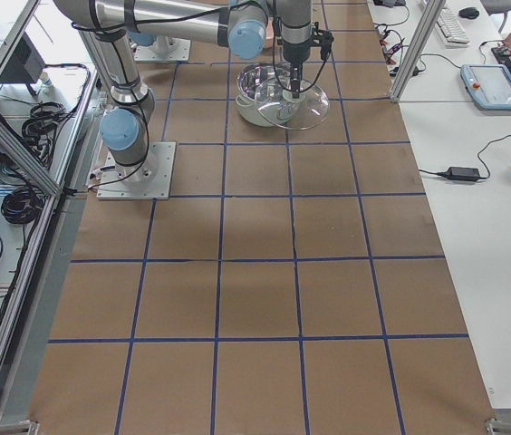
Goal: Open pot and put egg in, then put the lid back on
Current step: 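Lower the egg into the pot and open the left gripper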
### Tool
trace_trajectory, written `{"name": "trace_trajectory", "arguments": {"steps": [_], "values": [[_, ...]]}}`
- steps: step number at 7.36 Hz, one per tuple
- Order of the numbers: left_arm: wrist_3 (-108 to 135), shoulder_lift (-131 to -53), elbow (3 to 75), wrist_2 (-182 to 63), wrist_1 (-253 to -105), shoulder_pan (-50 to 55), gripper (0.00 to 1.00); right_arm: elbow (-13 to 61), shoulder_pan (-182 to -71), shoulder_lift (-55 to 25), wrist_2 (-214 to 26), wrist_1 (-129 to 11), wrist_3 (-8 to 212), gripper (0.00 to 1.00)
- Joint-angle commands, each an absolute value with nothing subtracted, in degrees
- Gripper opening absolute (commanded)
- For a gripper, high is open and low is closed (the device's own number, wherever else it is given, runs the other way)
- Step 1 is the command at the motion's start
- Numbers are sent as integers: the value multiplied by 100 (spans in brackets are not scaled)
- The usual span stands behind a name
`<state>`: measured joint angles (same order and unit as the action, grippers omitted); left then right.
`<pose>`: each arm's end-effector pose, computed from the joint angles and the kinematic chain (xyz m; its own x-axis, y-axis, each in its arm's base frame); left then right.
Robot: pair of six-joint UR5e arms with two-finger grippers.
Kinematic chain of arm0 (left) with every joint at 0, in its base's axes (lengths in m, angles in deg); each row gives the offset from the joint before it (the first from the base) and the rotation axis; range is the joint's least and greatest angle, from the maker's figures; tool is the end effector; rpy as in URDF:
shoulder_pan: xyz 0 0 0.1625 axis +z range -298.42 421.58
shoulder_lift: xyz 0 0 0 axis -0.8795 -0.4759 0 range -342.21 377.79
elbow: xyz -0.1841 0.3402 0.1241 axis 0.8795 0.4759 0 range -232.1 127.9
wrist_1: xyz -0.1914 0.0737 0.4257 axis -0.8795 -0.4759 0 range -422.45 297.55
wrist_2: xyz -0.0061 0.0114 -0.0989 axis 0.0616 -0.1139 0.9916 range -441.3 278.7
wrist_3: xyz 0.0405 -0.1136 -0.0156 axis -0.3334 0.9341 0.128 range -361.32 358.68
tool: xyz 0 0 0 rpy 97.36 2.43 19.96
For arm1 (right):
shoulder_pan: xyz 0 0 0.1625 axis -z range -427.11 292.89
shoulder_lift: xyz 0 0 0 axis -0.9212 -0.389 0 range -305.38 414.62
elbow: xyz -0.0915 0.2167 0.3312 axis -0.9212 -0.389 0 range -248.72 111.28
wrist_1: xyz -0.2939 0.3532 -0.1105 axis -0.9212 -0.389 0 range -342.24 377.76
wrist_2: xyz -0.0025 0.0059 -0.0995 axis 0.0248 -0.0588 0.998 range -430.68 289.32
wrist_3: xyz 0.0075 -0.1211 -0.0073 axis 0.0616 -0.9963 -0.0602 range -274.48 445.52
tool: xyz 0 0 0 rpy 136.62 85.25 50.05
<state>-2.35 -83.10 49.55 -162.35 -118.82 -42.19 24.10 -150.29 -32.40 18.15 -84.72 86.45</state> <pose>-0.2945 -0.5626 0.2890 -0.9480 0.2813 0.1492 0.2507 0.9482 -0.1950 0.0654 -0.5973 0.4133 -0.9910 0.1323 -0.0222 0.1340 0.9842 -0.1161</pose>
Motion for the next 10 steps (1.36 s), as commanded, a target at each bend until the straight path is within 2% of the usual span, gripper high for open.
{"name": "trace_trajectory", "arguments": {"steps": [1,6,10], "values": [[603,-8713,4950,-16128,-11125,-4782,19,2410,-14719,-3248,1774,-8463,8351,47],[1888,-9618,4950,-16207,-9483,-5319,19,2436,-14691,-3248,1774,-8463,8227,47],[2338,-9699,5038,-16339,-9409,-5531,19,2436,-14691,-3257,1765,-8455,8227,48]]}}
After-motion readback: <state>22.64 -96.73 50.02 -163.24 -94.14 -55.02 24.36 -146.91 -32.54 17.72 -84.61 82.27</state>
